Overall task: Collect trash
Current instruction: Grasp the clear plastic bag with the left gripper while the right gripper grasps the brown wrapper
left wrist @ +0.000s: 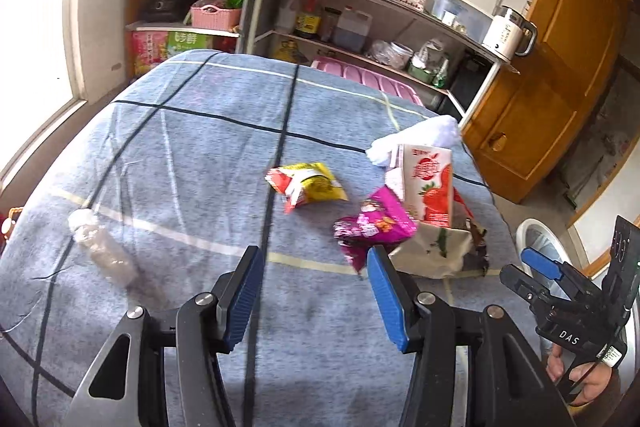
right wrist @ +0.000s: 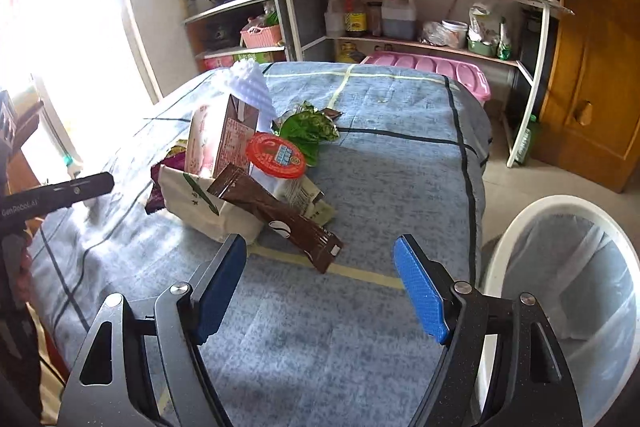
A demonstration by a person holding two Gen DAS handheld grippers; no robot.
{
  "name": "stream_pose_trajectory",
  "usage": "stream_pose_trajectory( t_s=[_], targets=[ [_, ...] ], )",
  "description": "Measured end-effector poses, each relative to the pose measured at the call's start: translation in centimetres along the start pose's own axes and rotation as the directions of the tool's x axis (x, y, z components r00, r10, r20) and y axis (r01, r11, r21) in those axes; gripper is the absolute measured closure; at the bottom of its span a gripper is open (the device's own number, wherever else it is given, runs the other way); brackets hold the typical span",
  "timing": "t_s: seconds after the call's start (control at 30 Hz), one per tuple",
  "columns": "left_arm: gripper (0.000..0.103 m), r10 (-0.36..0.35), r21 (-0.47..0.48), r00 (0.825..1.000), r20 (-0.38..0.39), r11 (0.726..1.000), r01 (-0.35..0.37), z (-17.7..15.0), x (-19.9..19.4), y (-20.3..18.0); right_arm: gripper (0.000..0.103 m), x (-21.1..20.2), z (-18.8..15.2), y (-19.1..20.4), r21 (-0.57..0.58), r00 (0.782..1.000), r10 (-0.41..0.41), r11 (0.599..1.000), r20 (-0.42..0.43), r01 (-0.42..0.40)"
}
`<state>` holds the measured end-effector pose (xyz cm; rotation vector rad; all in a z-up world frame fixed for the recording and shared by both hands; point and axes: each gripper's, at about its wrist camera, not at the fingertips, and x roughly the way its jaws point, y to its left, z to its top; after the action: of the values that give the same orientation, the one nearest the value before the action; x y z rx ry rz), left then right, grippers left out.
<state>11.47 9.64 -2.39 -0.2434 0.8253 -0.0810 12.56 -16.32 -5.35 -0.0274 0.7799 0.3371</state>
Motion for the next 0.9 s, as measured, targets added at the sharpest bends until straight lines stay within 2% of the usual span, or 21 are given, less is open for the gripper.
stream_pose_trajectory(
  t_s=[0.07, 0.2, 0.3, 0.37, 0.47, 0.5, 0.53, 0.7, 0.9],
  targets=[
    [0.049, 0.057, 0.002, 0.998, 0.014, 0.998, -0.057, -0.2, -0.3, 1.3, 0.036, 0.5, 0.0, 0.2, -0.016, 1.0, 0.003, 1.0, -0.009, -0.004],
    [0.048, 0.084, -0.06, 0.996, 0.011, 0.995, -0.083, -0.2, -0.4, 4.1, 0.041, 1.8, 0.1, 0.6, -0.053, 0.999, -0.018, 0.998, -0.034, 0.016],
    [0.046, 0.122, -0.091, 0.993, 0.01, 0.989, -0.12, -0.3, -0.5, 6.1, 0.055, 2.2, 0.2, 0.9, -0.079, 0.999, -0.039, 0.996, -0.033, 0.036],
    [0.046, 0.135, -0.12, 0.991, 0.006, 0.984, -0.134, -0.4, -0.5, 7.1, 0.06, 2.4, 0.2, 0.9, -0.089, 0.998, -0.044, 0.995, -0.041, 0.04],
    [0.044, 0.167, -0.154, 0.986, -0.003, 0.974, -0.166, -0.6, -0.5, 8.8, 0.077, 2.5, 0.1, 1.1, -0.088, 0.998, -0.047, 0.995, -0.041, 0.043],
    [0.044, 0.176, -0.172, 0.984, -0.005, 0.97, -0.174, -0.7, -0.4, 9.4, 0.086, 2.3, 0.2, 1.0, -0.082, 0.998, -0.047, 0.996, -0.033, 0.044],
    [0.044, 0.179, -0.19, 0.984, -0.009, 0.965, -0.178, -0.6, -0.3, 9.9, 0.089, 2.1, 0.2, 0.9, -0.076, 0.999, -0.044, 0.996, -0.027, 0.042],
    [0.044, 0.229, -0.255, 0.973, -0.023, 0.94, -0.228, -0.8, -0.2, 11.9, 0.093, 1.9, 0.2, 1.0, -0.066, 0.999, -0.038, 0.997, -0.019, 0.036],
    [0.044, 0.253, -0.254, 0.967, -0.031, 0.934, -0.253, -0.6, 0.6, 12.5, 0.094, 1.5, 0.1, 1.0, -0.038, 1.0, -0.026, 0.999, -0.009, 0.025]
  ],
)
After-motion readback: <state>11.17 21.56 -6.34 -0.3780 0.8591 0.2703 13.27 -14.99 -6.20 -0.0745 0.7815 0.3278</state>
